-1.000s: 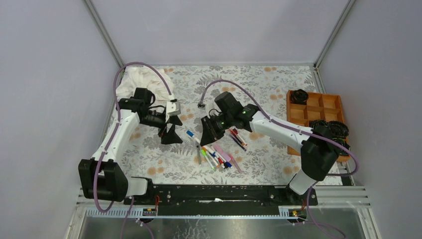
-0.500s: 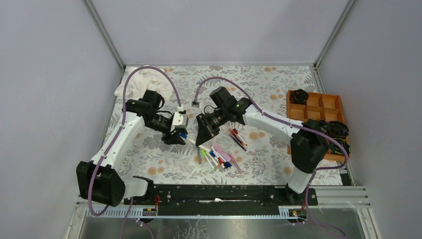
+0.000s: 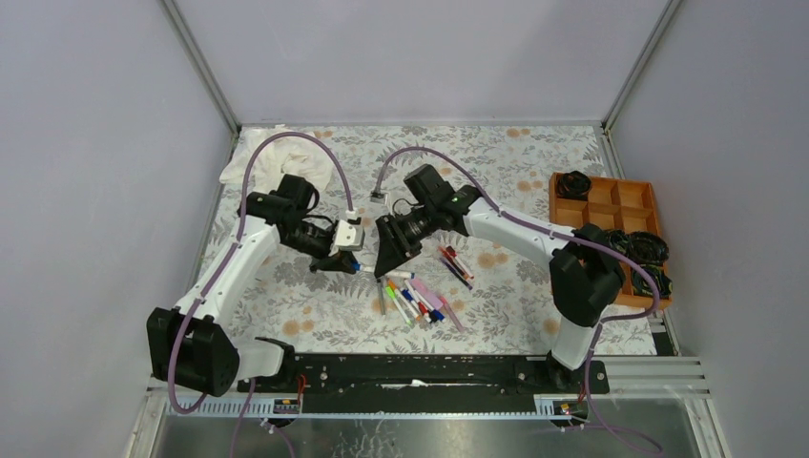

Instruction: Open the pen caps

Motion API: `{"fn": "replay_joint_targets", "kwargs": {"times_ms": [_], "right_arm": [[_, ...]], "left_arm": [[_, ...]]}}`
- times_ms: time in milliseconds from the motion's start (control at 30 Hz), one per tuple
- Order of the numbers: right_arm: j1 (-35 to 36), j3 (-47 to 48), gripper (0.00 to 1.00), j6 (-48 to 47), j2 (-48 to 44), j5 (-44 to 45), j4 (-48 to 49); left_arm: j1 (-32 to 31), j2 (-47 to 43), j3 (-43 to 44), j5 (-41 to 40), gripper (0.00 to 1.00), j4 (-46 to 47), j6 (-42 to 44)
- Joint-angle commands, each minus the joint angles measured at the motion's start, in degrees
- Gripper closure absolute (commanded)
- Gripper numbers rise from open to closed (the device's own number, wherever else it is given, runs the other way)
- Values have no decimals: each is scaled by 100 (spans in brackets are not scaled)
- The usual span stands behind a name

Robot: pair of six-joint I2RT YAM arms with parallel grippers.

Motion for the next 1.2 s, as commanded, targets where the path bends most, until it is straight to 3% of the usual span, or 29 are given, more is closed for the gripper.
{"fn": "replay_joint_targets", "kwargs": {"times_ms": [0,200,267,367,467,600,767,1167], "right_arm": [[31,101,47,496,298,-341,473],[38,196,44,731,622,-562,738],[45,239,57,735,637,-531,726],[35,256,84,662,564,-276,539],[-13,179,100,481,432,99,198],[-109,-24,100,247,232,699,-364],[-282,-515,100,229,-147,1061,-486],[-434,-1020,100,111,-650,1225,-772]], "left_arm": [[-54,-75,-100,135,100,404,-243],[-53,-44,-124,53,100,445,-344],[-54,-34,-124,27,100,445,-338],[-53,12,-111,-101,100,521,-398],[-35,71,-134,-433,100,824,-606],[350,381,25,-618,100,1156,-744],[1041,897,493,-591,100,973,-300],[1166,701,80,-1495,100,1468,5]]}}
